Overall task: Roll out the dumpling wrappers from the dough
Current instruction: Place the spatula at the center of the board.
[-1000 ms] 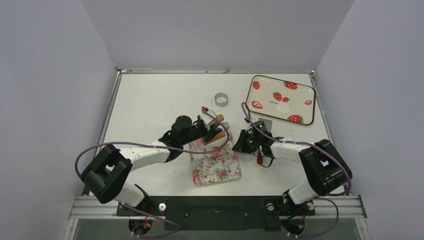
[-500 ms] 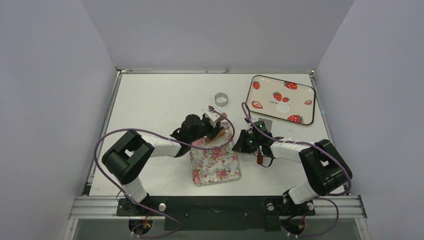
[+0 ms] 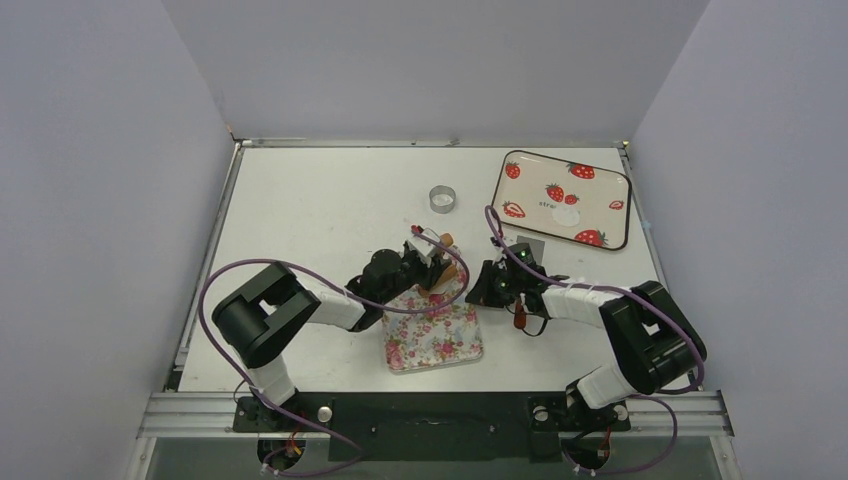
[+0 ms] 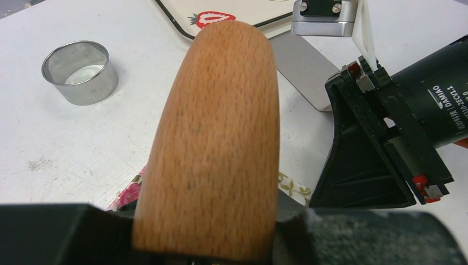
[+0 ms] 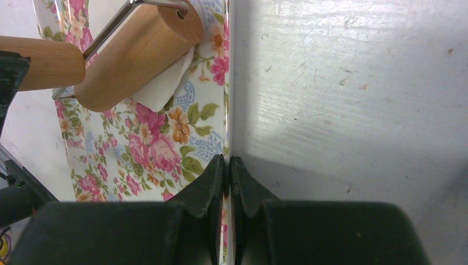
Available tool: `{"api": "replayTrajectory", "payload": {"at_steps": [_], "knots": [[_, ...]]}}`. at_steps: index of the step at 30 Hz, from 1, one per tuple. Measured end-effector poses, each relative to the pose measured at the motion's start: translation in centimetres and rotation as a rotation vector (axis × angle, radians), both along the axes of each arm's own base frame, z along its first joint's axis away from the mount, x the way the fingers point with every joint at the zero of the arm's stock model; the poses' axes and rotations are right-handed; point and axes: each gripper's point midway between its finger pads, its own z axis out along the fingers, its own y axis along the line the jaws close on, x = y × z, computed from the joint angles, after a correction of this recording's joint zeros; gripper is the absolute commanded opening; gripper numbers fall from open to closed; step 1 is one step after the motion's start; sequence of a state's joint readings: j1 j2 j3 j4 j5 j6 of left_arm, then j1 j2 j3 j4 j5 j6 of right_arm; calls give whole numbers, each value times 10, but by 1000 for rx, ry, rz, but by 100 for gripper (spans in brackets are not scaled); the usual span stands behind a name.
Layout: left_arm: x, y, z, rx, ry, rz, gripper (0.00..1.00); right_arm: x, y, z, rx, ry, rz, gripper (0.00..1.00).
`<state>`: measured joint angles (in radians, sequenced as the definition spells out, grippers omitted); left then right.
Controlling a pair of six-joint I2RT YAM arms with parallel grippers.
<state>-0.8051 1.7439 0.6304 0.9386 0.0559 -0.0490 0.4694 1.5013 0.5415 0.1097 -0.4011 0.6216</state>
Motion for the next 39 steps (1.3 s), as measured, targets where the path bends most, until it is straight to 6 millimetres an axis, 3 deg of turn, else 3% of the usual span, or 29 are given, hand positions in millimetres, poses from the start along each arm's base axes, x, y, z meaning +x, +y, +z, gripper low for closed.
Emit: {"api": "replayTrajectory", "payload": {"at_steps": [27,39], "knots": [[-22,-26,-4,-45,39,-56,0,-4,-6,0,10,-1,-11,0],[-27,-27,-2,-47,51,-69,0,-5,-7,0,10,-3,-13,0]]}}
